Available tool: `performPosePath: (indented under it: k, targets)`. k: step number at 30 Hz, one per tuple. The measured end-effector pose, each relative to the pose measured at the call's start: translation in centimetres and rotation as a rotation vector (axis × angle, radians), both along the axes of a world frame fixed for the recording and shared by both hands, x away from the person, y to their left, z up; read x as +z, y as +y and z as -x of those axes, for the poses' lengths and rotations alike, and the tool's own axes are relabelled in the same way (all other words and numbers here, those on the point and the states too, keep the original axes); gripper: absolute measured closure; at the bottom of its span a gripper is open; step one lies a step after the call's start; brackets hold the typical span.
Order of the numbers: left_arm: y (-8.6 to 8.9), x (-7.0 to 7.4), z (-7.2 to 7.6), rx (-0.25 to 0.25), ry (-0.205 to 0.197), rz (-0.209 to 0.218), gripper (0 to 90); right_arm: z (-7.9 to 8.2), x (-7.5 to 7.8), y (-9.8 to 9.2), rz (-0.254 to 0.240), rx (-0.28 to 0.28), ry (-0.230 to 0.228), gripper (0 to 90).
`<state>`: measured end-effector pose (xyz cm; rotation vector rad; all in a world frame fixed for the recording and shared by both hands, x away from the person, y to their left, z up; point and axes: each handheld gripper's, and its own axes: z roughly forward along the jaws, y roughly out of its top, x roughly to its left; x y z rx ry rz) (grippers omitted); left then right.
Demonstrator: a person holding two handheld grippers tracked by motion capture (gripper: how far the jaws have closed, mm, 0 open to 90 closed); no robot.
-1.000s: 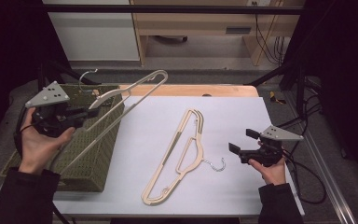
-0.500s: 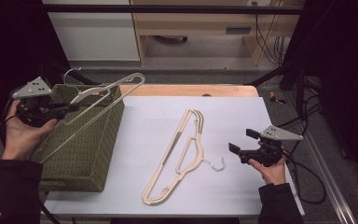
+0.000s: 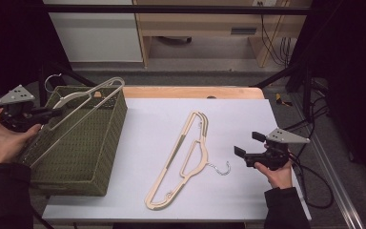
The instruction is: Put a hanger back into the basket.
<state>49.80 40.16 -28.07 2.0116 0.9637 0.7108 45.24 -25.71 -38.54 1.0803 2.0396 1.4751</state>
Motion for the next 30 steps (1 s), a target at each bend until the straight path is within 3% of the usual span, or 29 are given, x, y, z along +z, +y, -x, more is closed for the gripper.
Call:
performPosePath:
  k: [7, 13, 21, 25, 30]
  targets:
    - [0.9, -1.5, -0.4, 0.021, 0.020, -0.032, 85.6, 0.0, 0.0, 0.0, 0.003, -0.001, 0.000, 7.4]
    - [1.3, -3.7, -0.5, 0.030, 0.053, -0.050, 85.6, 0.0, -0.1, 0.1, 0.007, -0.002, 0.003, 7.4]
    - [0.0, -8.0, -0.5, 0.031, 0.092, -0.072, 85.3, -0.1, -0.1, 0.2, 0.009, 0.001, 0.005, 7.2]
    - [-0.9, -9.3, -0.2, 0.032, 0.098, -0.094, 84.0, -0.1, -0.2, 0.2, 0.011, 0.003, 0.007, 7.1]
    - [-1.0, -10.5, 0.0, 0.042, 0.141, -0.116, 82.3, 0.0, -0.2, 0.3, 0.011, 0.005, 0.006, 7.2]
